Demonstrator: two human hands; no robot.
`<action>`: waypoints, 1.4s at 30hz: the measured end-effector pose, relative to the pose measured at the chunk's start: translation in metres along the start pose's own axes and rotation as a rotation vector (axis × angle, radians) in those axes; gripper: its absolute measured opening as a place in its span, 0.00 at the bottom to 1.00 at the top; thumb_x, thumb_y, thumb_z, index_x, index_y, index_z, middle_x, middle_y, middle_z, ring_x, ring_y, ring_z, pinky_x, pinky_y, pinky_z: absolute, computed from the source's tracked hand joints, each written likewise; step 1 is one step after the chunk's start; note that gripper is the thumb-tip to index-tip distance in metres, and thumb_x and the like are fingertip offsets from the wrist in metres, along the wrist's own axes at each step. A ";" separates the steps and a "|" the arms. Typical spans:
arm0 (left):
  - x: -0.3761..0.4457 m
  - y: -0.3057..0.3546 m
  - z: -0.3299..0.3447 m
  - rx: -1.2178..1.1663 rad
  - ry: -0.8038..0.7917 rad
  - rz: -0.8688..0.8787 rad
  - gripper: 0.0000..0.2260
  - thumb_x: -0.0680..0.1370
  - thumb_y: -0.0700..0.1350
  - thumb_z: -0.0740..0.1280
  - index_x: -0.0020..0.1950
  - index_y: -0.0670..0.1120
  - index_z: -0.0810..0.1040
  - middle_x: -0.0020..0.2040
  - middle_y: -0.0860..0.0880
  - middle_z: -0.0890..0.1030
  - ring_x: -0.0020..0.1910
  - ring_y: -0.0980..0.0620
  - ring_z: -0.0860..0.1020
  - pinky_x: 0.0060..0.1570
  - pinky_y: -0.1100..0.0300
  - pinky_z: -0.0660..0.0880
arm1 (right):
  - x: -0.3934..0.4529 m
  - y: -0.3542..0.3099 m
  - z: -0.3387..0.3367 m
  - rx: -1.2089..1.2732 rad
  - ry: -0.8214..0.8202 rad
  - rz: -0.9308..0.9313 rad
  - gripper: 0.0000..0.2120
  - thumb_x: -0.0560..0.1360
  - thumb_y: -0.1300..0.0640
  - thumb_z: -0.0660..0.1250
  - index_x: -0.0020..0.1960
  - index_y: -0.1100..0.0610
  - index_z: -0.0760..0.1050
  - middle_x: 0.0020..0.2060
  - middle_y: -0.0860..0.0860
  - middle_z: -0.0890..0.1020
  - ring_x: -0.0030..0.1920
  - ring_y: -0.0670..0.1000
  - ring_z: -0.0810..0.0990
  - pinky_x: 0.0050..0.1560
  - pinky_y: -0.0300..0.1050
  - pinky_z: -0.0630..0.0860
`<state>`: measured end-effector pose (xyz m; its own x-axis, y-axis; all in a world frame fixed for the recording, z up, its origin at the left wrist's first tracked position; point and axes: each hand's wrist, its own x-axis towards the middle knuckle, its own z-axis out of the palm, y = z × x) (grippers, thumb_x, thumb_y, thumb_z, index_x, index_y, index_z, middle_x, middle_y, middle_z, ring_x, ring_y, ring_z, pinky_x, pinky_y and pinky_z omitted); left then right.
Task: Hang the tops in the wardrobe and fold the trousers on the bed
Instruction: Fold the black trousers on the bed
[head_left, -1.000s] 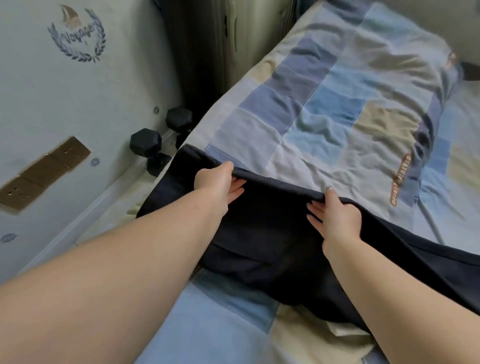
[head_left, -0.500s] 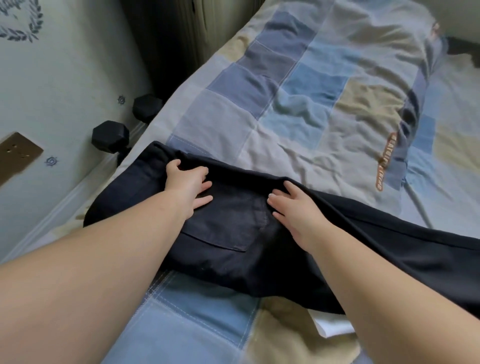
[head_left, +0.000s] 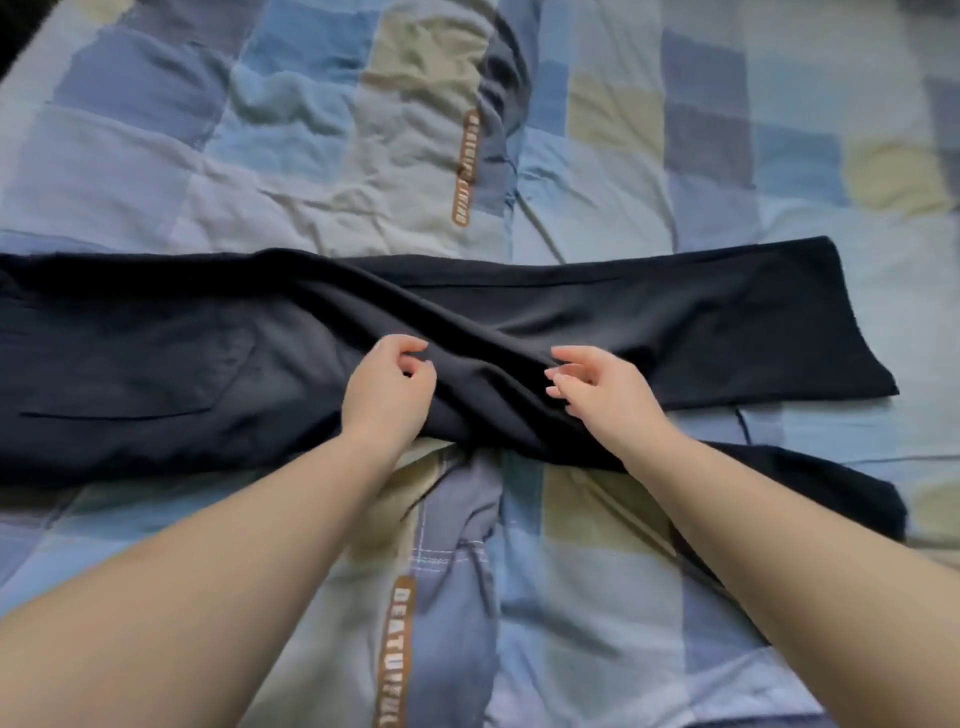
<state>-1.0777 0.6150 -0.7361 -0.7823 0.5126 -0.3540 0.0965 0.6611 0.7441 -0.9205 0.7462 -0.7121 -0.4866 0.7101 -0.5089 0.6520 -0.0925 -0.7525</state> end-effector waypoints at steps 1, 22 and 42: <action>-0.011 0.010 0.024 -0.002 -0.040 0.034 0.10 0.76 0.42 0.64 0.56 0.50 0.77 0.37 0.58 0.76 0.41 0.55 0.75 0.44 0.64 0.66 | 0.000 0.015 -0.020 0.001 0.018 -0.002 0.14 0.77 0.62 0.62 0.61 0.53 0.75 0.45 0.45 0.81 0.46 0.45 0.82 0.59 0.50 0.76; -0.171 0.096 0.296 1.097 -0.743 1.291 0.28 0.57 0.38 0.79 0.56 0.47 0.81 0.59 0.43 0.79 0.58 0.43 0.79 0.55 0.48 0.77 | -0.106 0.344 -0.297 -1.178 -0.116 -0.510 0.34 0.56 0.67 0.77 0.62 0.58 0.78 0.63 0.60 0.77 0.62 0.59 0.77 0.56 0.60 0.76; -0.138 0.139 0.286 0.866 -0.758 1.134 0.31 0.73 0.58 0.69 0.72 0.45 0.69 0.69 0.42 0.71 0.64 0.43 0.74 0.61 0.51 0.73 | -0.071 0.285 -0.323 -0.225 0.377 -0.092 0.04 0.79 0.59 0.56 0.45 0.55 0.66 0.35 0.57 0.78 0.37 0.62 0.75 0.37 0.56 0.70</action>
<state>-0.7809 0.7930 -0.7458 0.3731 0.8929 -0.2520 0.8896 -0.2671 0.3704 -0.5128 0.8949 -0.7558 -0.3299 0.9170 -0.2244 0.7466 0.1079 -0.6565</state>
